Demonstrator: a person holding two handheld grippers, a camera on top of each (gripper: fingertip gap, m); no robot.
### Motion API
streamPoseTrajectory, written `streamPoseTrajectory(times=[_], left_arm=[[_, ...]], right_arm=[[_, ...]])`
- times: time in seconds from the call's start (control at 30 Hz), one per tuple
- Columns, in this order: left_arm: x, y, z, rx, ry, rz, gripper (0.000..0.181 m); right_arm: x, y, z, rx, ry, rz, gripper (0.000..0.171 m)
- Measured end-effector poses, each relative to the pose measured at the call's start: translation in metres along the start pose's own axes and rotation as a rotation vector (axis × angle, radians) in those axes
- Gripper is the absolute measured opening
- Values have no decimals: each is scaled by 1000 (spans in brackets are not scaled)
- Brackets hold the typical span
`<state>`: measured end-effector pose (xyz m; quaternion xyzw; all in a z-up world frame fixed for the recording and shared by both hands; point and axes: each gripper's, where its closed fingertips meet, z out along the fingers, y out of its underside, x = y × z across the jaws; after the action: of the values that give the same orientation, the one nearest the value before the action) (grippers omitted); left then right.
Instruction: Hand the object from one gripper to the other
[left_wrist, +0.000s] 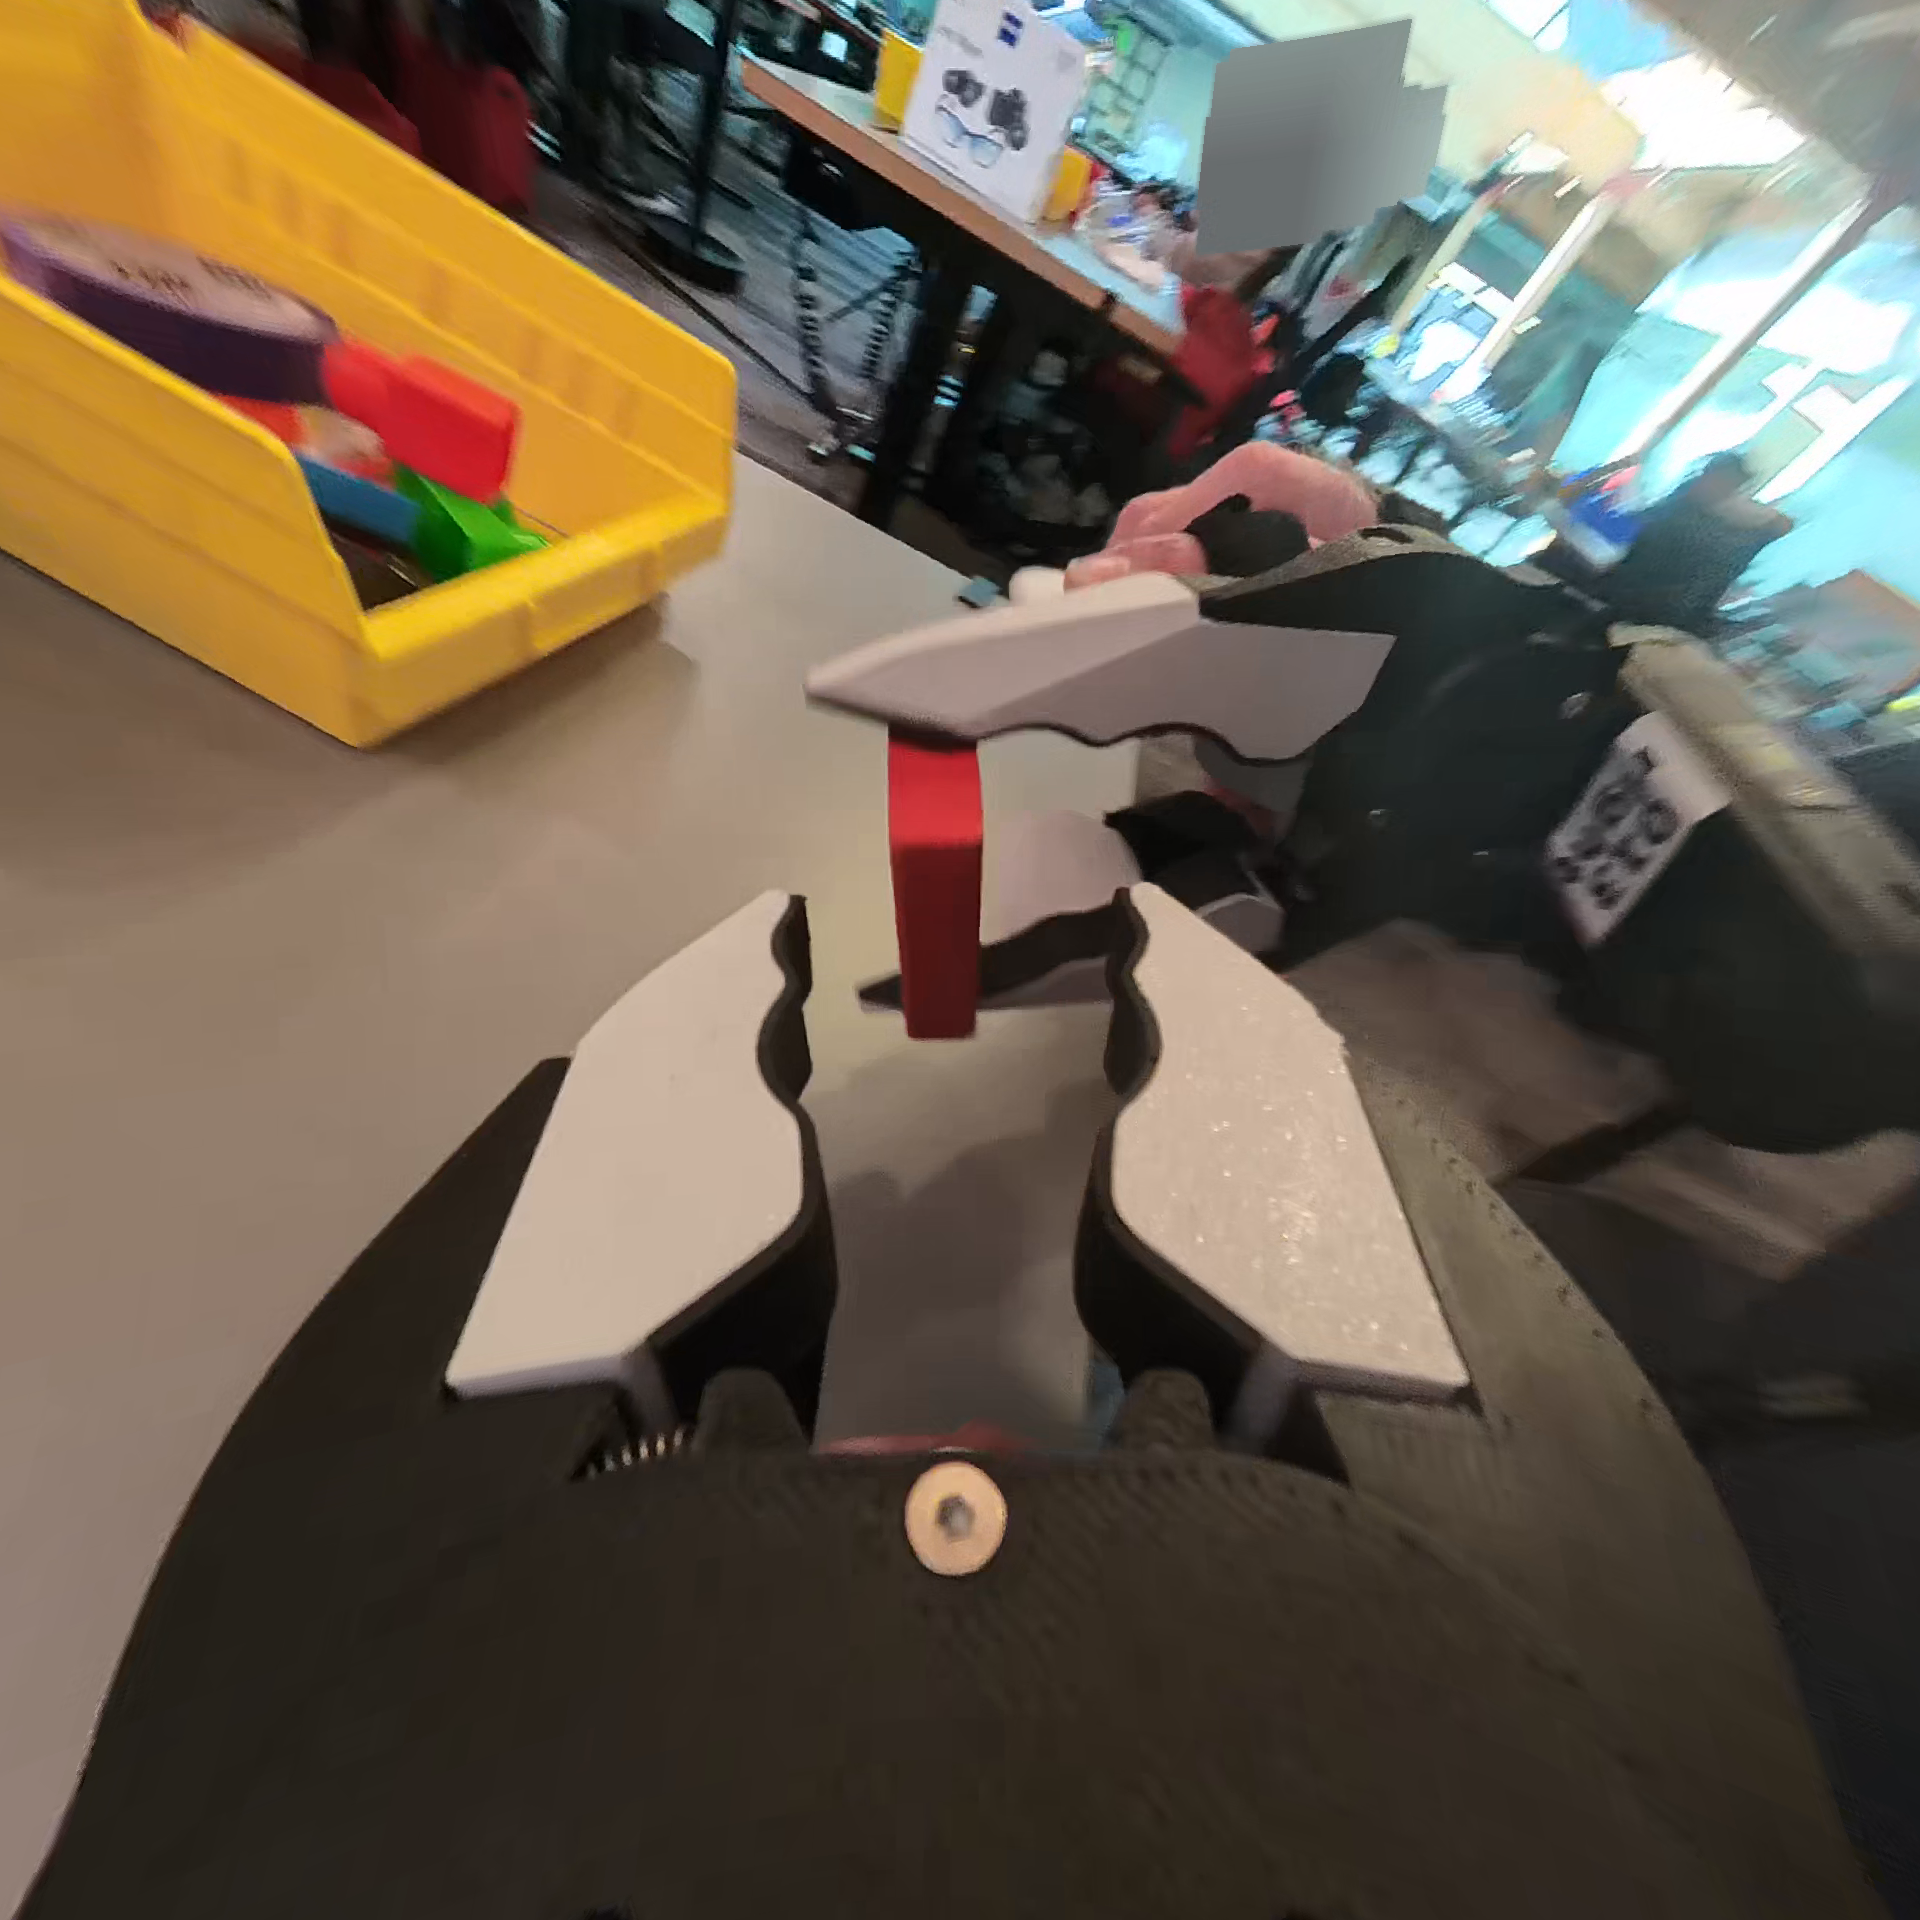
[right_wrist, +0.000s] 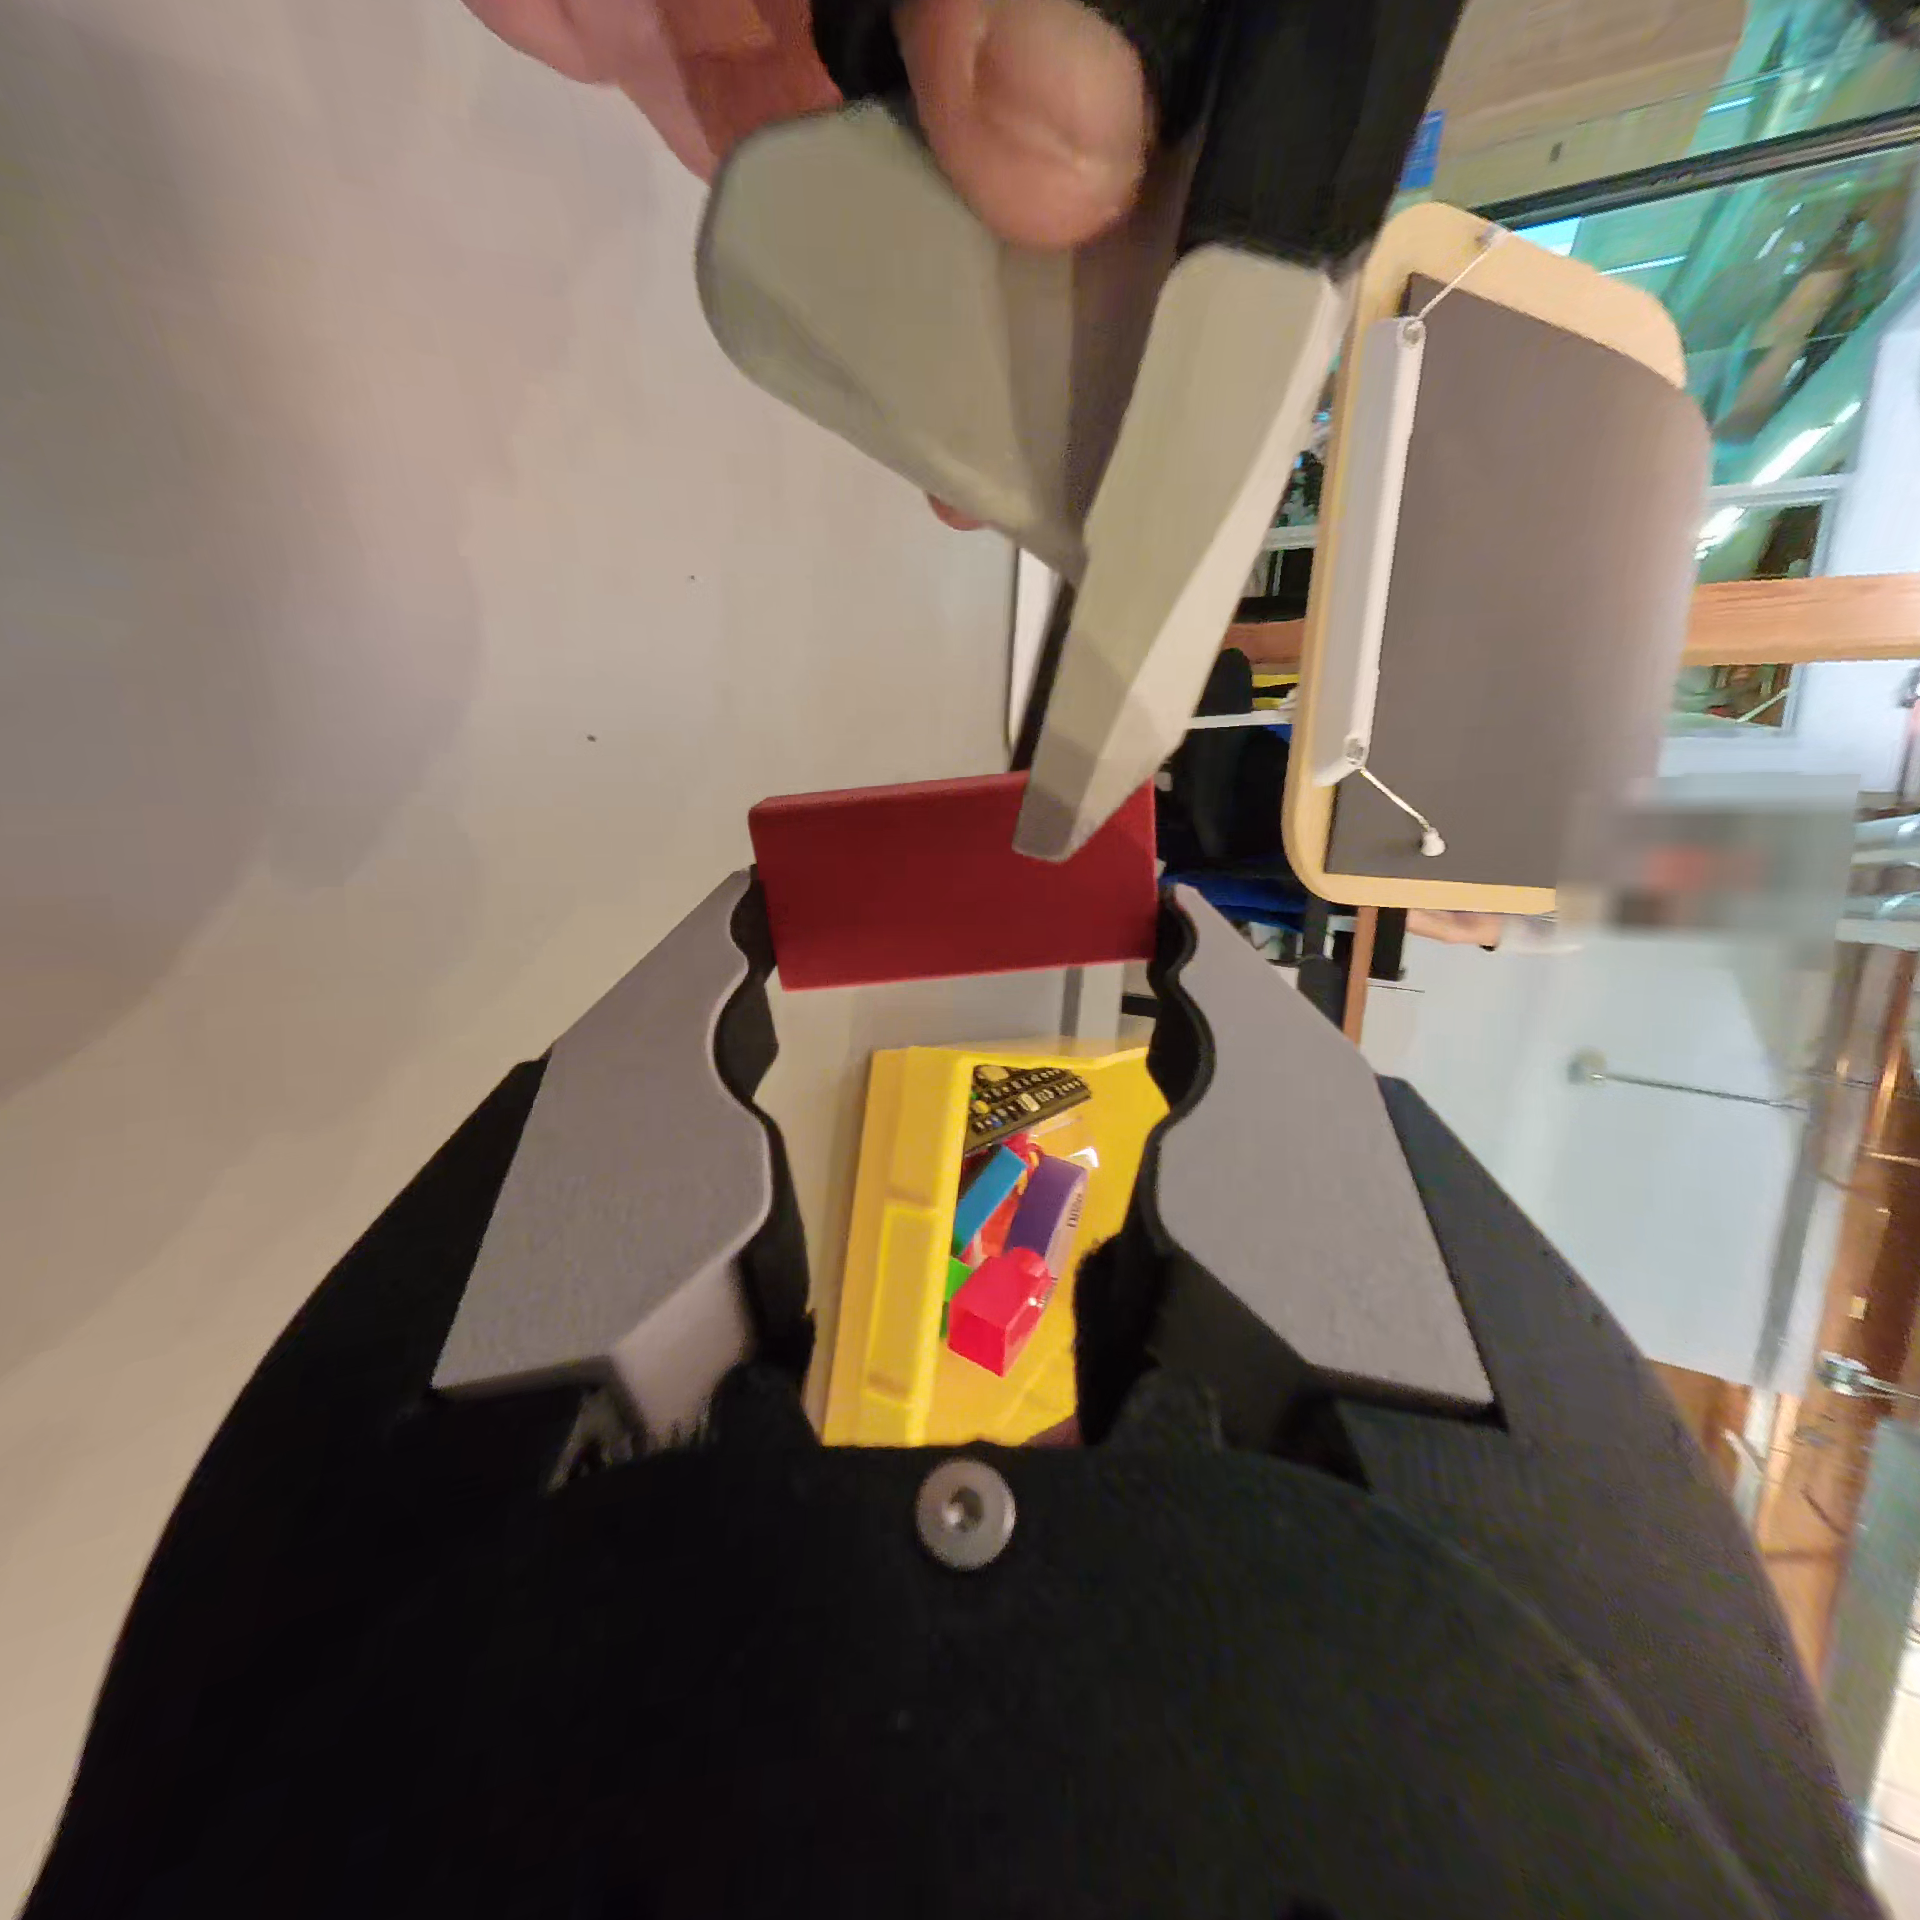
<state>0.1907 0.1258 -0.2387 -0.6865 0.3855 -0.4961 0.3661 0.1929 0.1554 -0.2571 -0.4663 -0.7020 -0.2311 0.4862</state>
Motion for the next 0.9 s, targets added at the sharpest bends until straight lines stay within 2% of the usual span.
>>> streamPoseTrajectory(times=[0.1, 0.27, 0.5, 0.63, 0.8, 0.9], left_arm=[[1, -1, 2, 5, -35, 55, 46], [0, 3, 5, 4, -21, 16, 17], [0, 3, 5, 15, 7, -63, 16], [-5, -1, 2, 49, 109, -309, 16], [-15, -8, -6, 140, 254, -637, 16], [-16, -6, -4, 154, 277, -699, 16]], right_arm=[[-4, -4, -1, 13, -31, 39, 70], [-5, -7, -3, 14, -30, 52, 70], [-1, -9, -5, 29, 23, 34, 70], [8, -6, -14, 29, 109, 24, 80], [4, -7, -29, 46, 195, -39, 57], [1, -16, -35, 55, 276, -121, 40]])
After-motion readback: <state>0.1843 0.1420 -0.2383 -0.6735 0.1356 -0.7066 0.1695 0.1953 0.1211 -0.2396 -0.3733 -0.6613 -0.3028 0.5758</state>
